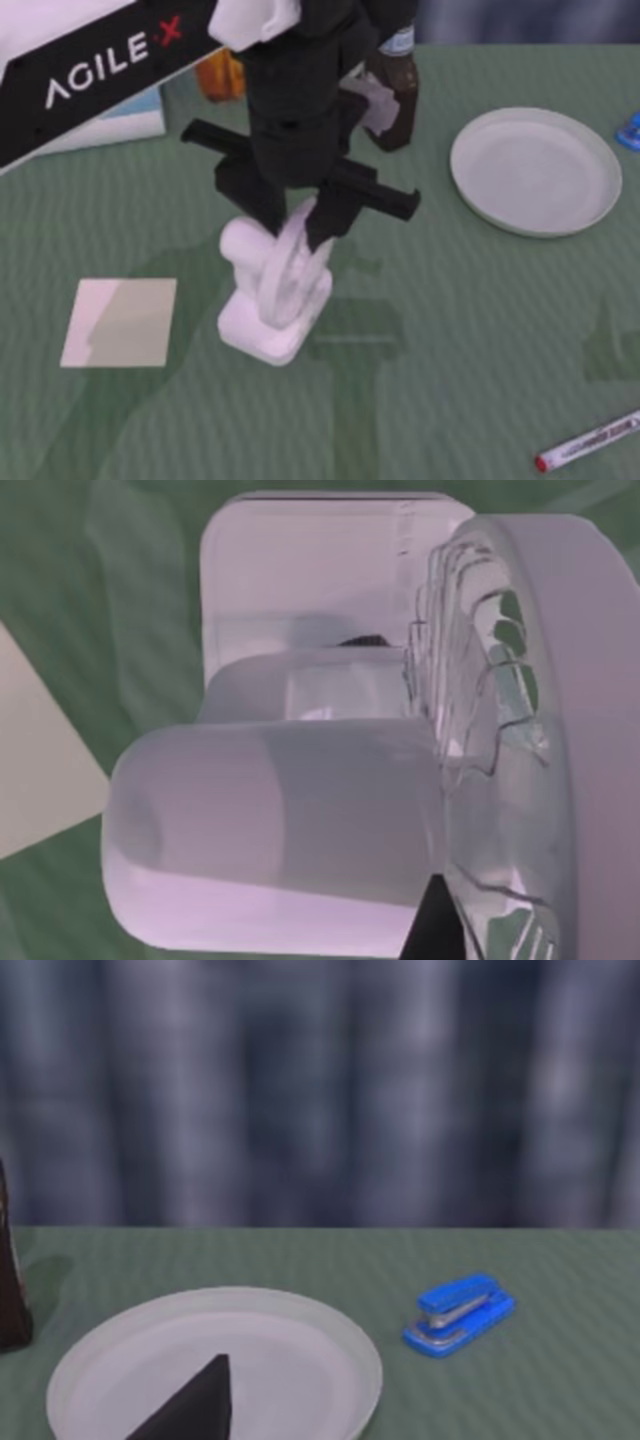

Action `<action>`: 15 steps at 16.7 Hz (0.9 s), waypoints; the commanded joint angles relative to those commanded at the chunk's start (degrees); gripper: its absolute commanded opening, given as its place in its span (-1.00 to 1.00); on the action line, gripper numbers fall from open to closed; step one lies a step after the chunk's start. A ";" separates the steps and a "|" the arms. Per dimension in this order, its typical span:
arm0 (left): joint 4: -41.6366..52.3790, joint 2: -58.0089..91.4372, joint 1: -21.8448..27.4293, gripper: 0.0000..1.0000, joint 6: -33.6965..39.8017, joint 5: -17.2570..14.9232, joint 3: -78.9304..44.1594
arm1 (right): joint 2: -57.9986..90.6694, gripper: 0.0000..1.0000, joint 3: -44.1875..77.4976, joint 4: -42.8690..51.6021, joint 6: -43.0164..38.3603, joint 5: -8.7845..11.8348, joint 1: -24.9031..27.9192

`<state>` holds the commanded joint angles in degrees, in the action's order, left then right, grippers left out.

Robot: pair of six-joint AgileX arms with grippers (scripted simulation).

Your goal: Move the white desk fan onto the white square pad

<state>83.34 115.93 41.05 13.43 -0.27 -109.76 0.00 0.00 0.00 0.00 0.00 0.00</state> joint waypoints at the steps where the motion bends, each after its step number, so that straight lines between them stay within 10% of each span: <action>1: 0.05 -0.16 -0.39 -1.00 -1.24 0.00 0.39 | 0.00 1.00 0.00 0.00 0.00 0.00 0.00; 15: -2.05 -11.47 -18.95 -1.00 -63.82 -0.15 15.04 | 0.00 1.00 0.00 0.00 0.00 0.00 0.00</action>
<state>81.29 104.46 22.10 -50.39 -0.42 -94.72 0.00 0.00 0.00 0.00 0.00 0.00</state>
